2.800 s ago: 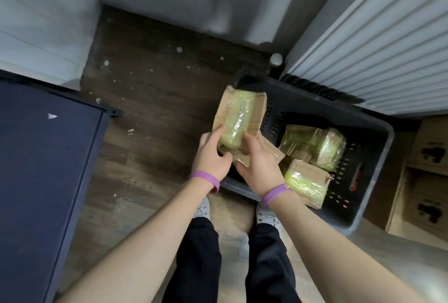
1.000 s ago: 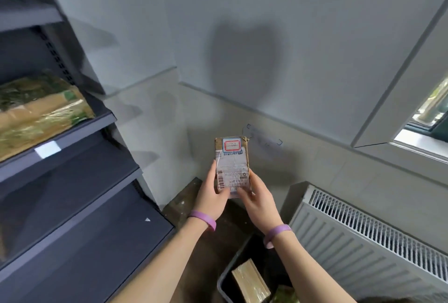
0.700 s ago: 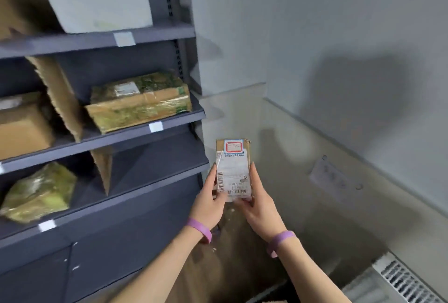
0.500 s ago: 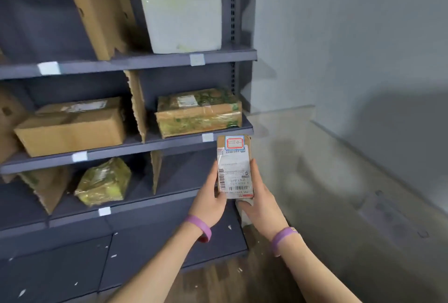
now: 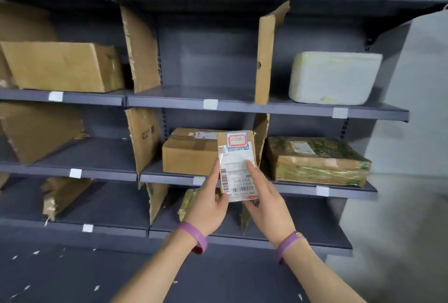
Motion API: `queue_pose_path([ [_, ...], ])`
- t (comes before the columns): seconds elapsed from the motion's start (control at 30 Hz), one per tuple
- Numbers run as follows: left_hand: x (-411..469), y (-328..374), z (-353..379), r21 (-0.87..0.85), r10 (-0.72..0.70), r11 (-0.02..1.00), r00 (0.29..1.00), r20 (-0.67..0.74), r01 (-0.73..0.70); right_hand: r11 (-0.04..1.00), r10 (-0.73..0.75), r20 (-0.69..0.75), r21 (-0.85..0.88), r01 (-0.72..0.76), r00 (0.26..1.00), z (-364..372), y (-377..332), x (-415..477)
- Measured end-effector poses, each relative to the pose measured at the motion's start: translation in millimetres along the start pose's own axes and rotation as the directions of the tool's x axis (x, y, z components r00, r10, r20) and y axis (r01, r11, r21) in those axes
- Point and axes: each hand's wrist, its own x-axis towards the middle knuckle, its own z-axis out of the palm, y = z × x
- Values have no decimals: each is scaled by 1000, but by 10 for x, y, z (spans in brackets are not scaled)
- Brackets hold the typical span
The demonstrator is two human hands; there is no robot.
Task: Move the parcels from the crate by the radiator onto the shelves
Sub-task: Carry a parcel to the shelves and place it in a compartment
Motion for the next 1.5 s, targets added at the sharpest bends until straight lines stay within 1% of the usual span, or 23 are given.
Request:
queue_pose_path([
  [0.07, 132, -97, -388, 48, 31, 998, 999, -12, -30, 999, -49, -20, 15, 50, 999, 259, -183, 269],
  [0.17, 385, -110, -854, 87, 57, 995, 998, 7, -58, 995, -99, -63, 20, 101, 993, 489, -400, 685],
  [0.37, 1027, 74, -1467, 251, 168, 956, 985, -38, -153, 987, -157, -145, 11, 160, 977, 548, -640, 1535],
  [0.47, 1333, 202, -1625, 257, 226, 945, 972, -58, -204, 984, -177, -179, -22, 176, 968, 499, -685, 1896],
  [0.57, 1604, 277, -1713, 293, 285, 925, 952, -109, -243, 983, -182, -209, -7, 184, 961, 458, -653, 2195],
  [0.63, 1754, 292, -1748, 320, 289, 919, 947, -143, -231, 981, -185, -211, 15, 192, 960, 470, -610, 2368],
  [0.77, 1977, 261, -1780, 296, 294, 924, 944, -150, -241, 979, -189, -205, 30, 199, 960, 577, -537, 2647],
  [0.93, 2232, 109, -1862, 263, 273, 939, 946, -176, -222, 984, -130, -172, 99, 148, 976, 670, -500, 2847],
  [1.07, 2477, -42, -1886, 229, 265, 947, 950, -168, -224, 995, -43, -122, 90, 54, 992, 732, -465, 2996],
  [1.13, 2578, -146, -1875, 220, 240, 955, 951, -193, -197, 996, -6, -126, 90, 18, 992, 790, -450, 3037],
  [1.2, 2671, -246, -1876, 221, 251, 954, 945, -209, -204, 996, 13, -147, 86, -1, 989, 847, -428, 3071],
  [1.3, 2801, -332, -1879, 173, 240, 962, 954, -182, -209, 991, 82, -141, 120, -65, 987, 912, -379, 3157],
  [1.4, 2871, -416, -1851, 141, 234, 966, 964, -124, -217, 985, 163, -81, 78, -156, 983, 944, -333, 3220],
  [1.5, 2829, -540, -1833, 177, 218, 965, 967, -130, -193, 987, 150, -37, 56, -148, 988, 960, -296, 3159],
])
